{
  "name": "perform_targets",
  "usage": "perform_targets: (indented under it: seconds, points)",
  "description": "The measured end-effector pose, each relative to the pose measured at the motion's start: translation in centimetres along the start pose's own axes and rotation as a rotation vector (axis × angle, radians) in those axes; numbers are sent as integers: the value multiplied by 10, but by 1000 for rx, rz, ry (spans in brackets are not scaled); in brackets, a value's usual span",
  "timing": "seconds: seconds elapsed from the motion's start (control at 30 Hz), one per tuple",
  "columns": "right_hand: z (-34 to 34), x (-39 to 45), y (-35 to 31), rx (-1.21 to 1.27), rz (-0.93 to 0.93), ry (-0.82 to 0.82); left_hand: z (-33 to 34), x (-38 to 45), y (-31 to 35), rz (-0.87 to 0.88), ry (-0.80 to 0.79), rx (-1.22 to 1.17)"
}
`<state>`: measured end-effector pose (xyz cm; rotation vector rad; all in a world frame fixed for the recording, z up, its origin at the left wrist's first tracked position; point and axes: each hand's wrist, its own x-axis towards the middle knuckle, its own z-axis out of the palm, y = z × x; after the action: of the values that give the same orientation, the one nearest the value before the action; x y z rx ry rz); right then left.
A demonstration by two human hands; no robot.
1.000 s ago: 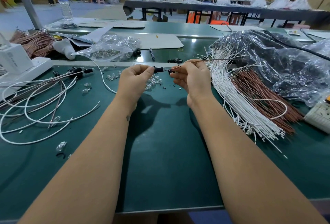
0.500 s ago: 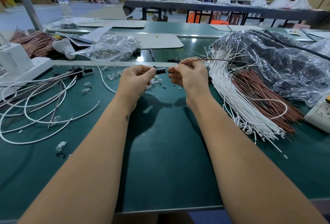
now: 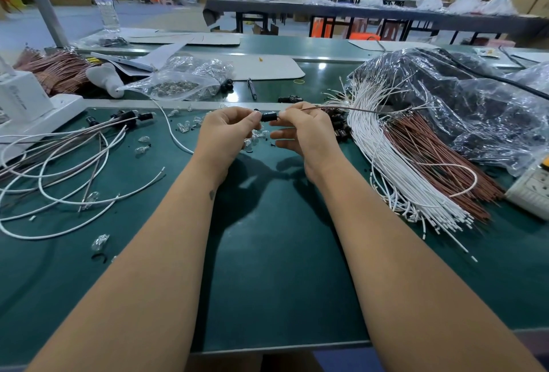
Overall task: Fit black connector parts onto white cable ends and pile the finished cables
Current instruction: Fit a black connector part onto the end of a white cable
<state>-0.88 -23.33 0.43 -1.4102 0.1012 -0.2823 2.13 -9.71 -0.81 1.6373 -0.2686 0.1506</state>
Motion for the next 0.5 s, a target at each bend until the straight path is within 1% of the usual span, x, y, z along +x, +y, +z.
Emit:
perform_targets:
  seconds: [0.1,0.2,0.33,0.5]
  points:
    - [-1,-1,-2,30,29,2,0,-1,1,-2,-2,-9]
    - [-1,-1,-2,-53,21,26,0,-2,2,1,-7,-14]
    - [5,-6,-1,-109,11,-42,1,-4,3,28,-21,-4]
    - [7,-6,0,-69,-4,-99,2,-3,3,78,-64,70]
